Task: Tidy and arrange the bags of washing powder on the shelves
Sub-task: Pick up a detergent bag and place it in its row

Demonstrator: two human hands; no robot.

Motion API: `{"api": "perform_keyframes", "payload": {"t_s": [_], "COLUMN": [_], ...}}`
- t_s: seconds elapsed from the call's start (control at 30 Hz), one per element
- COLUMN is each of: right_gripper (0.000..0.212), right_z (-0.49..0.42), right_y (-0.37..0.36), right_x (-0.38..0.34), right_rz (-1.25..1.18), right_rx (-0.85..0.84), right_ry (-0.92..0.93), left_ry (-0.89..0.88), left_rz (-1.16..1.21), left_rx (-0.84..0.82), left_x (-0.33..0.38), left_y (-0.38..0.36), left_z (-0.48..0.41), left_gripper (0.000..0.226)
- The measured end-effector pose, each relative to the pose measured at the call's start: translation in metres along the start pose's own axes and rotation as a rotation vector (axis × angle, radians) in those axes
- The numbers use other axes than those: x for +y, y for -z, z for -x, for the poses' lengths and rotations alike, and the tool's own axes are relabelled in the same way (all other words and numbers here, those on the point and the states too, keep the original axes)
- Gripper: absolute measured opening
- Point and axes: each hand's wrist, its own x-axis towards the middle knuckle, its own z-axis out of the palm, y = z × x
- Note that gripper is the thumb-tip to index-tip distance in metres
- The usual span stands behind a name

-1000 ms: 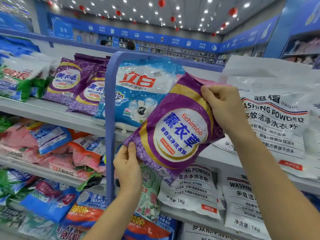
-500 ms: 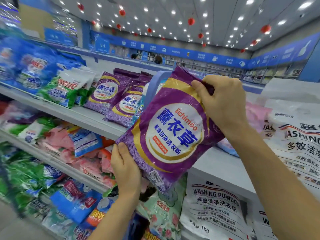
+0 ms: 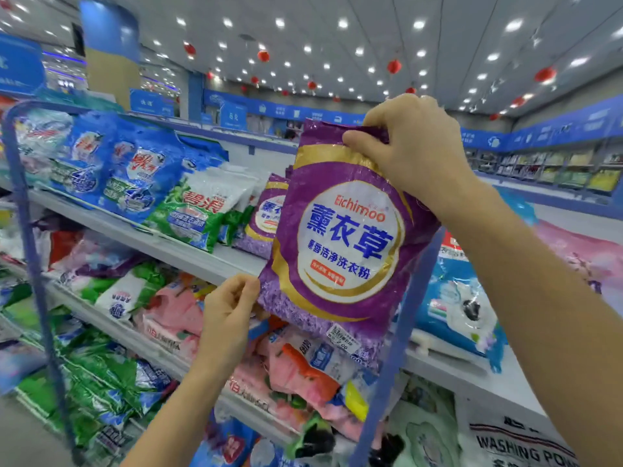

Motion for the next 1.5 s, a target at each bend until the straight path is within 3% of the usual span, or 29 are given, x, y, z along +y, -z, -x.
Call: {"api": "perform_keyframes", "payload": {"t_s": [0.1,0.2,0.33,0.4,0.5,0.67,0.77,0.87,0.97,1.1,1.27,1.5], "right_gripper": [0.039,0.038,0.04,0.038,0.034,0.032,0.036,0.043,0.044,0.034,0.036,0.034], "right_z": [-0.027,-0.052,-0.083,-0.093,-0.106,-0.123,-0.125,-0.118,-0.109,-0.105,-0.083,-0.032], "right_y": [-0.038,-0.072,-0.117,-0.138,-0.166,-0.223,-0.254,-0.277,-0.293,-0.283,-0.253,-0.22], "right_x": [-0.014,-0.026,-0.036,-0.038,-0.038,-0.028,-0.014,0.002,0.01,0.013,0.007,-0.02], "right_rz": [0.028,0.028,0.085,0.096,0.078,0.052,0.192,0.334,0.403,0.15,-0.008,0.013], "right_rx": [-0.007,0.004,-0.045,-0.06,-0.087,-0.29,-0.384,-0.338,-0.289,-0.095,0.128,0.058], "right_ry": [-0.035,-0.061,-0.073,-0.078,-0.059,-0.049,-0.05,-0.081,-0.128,-0.265,-0.329,-0.355], "left_ry": [-0.063,-0.09,-0.23,-0.217,-0.266,-0.468,-0.63,-0.664,-0.655,-0.604,-0.585,-0.592], "left_rz": [-0.142,-0.262,-0.638,-0.696,-0.687,-0.636,-0.789,-0.947,-1.075,-1.121,-1.152,-1.176], "left_rx": [-0.068,-0.164,-0.245,-0.247,-0.251,-0.359,-0.482,-0.683,-0.826,-0.921,-0.97,-0.909], "left_x": [-0.015,-0.031,-0.055,-0.064,-0.073,-0.084,-0.087,-0.089,-0.105,-0.117,-0.125,-0.124], "left_y": [0.036,0.064,0.091,0.099,0.105,0.096,0.081,0.053,0.03,0.016,0.011,0.013], "left_z": [-0.05,-0.094,-0.143,-0.161,-0.177,-0.189,-0.197,-0.206,-0.211,-0.219,-0.229,-0.228], "left_gripper": [0.037,0.025,0.006,0.025,0.033,0.041,0.056,0.08,0.086,0.083,0.084,0.088]}}
